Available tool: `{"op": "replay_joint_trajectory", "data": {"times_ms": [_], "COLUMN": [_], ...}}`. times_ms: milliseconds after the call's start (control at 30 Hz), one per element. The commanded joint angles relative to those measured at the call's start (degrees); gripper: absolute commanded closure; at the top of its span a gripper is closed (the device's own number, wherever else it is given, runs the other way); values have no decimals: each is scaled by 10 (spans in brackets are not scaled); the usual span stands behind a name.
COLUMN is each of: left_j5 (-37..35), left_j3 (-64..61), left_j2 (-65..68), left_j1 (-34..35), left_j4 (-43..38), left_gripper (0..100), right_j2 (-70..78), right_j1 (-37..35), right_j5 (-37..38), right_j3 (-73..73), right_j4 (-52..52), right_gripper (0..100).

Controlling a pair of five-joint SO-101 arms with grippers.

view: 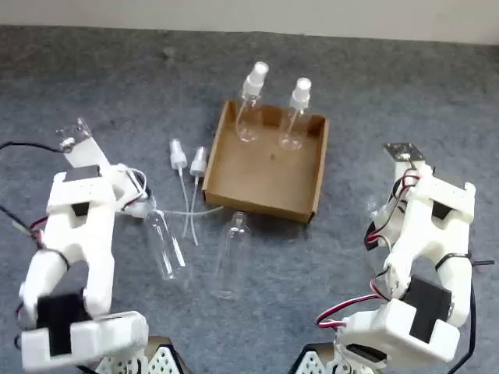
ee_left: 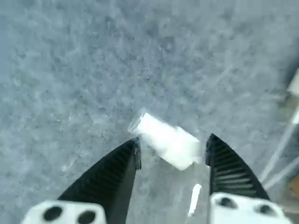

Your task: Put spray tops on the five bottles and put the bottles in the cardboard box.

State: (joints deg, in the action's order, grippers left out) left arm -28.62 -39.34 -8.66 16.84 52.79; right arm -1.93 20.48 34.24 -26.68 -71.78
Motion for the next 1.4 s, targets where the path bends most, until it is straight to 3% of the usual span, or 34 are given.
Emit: {"op": "replay_joint_trajectory", "data": {"times_ms": [0, 167, 333, 567, 733, 833, 1033, 1200, 1367], "left_j5": [-5, -4, -2, 92, 206, 315, 643, 651, 649], "left_j3": [67, 151, 258, 406, 477, 525, 575, 579, 575], "left_j2": [88, 182, 215, 218, 214, 214, 252, 336, 393], "left_j1": [-17, -16, -15, -19, -15, -8, -34, -34, -46], "left_j4": [4, 47, 85, 139, 140, 178, 339, 351, 300], "left_gripper": [812, 825, 950, 966, 966, 966, 966, 966, 950], "right_j2": [-7, -7, -7, -7, -7, -7, -7, -7, -6], "right_j1": [-4, -3, -5, -4, -7, -4, -3, -3, -2], "right_j5": [4, 4, 4, 6, 5, 6, 7, 5, 6], "right_j3": [29, 29, 29, 29, 29, 29, 29, 29, 30], "right_j4": [6, 6, 6, 6, 6, 6, 6, 6, 7], "right_gripper": [995, 995, 995, 995, 995, 995, 995, 995, 995]}}
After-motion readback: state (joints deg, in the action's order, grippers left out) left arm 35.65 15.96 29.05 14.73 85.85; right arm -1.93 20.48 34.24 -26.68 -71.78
